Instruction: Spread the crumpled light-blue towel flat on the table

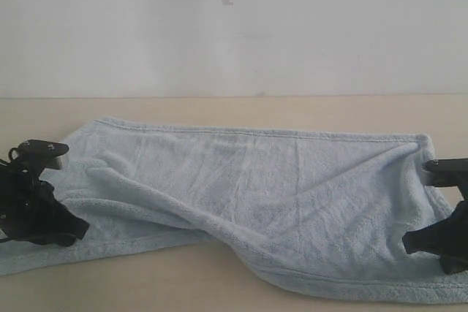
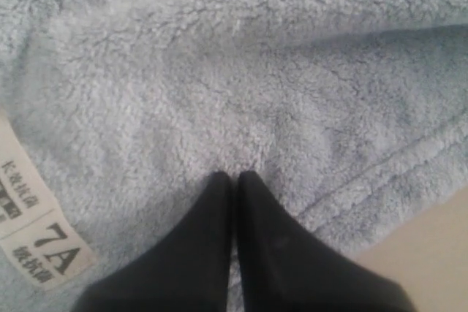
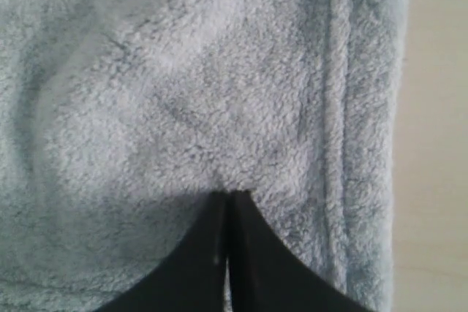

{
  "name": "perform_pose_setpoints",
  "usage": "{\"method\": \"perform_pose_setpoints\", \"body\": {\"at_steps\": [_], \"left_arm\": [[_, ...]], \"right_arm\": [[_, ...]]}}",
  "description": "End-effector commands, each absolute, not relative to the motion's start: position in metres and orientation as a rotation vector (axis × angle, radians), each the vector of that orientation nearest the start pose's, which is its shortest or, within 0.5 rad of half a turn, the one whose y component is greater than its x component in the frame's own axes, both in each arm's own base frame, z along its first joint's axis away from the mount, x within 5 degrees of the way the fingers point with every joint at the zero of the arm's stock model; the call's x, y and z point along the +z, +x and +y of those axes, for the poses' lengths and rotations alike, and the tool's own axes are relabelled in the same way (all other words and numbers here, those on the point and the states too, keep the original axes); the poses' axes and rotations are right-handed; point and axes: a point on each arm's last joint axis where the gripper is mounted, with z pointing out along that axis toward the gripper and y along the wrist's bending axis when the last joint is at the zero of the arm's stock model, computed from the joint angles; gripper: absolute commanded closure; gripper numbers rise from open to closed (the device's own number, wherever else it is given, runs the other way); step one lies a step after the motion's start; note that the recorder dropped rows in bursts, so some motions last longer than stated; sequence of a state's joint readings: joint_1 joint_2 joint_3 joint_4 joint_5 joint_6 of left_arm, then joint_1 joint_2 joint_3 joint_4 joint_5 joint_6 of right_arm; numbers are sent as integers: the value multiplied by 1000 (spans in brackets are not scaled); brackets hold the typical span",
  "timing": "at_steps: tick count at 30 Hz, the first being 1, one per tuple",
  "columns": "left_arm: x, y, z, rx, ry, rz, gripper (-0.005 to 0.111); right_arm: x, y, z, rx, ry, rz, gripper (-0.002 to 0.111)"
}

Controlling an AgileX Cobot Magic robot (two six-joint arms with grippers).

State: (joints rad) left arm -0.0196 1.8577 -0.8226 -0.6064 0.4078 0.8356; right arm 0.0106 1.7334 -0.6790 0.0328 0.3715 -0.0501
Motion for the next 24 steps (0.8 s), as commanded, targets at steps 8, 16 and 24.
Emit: {"method": "perform_pose_setpoints", "body": {"at_steps": [8,16,24], "left_arm": [[101,289,-8,-19,423,3011,103],[113,287,-6,10,404,3011,103],[110,270,-8,-48,375,3136,103]], "right_arm": [[89,275,-40,-100,201,2924,107],[96,280,-71,-128,352,2896,107],[94,267,-70,-138,394,3026,107]]}}
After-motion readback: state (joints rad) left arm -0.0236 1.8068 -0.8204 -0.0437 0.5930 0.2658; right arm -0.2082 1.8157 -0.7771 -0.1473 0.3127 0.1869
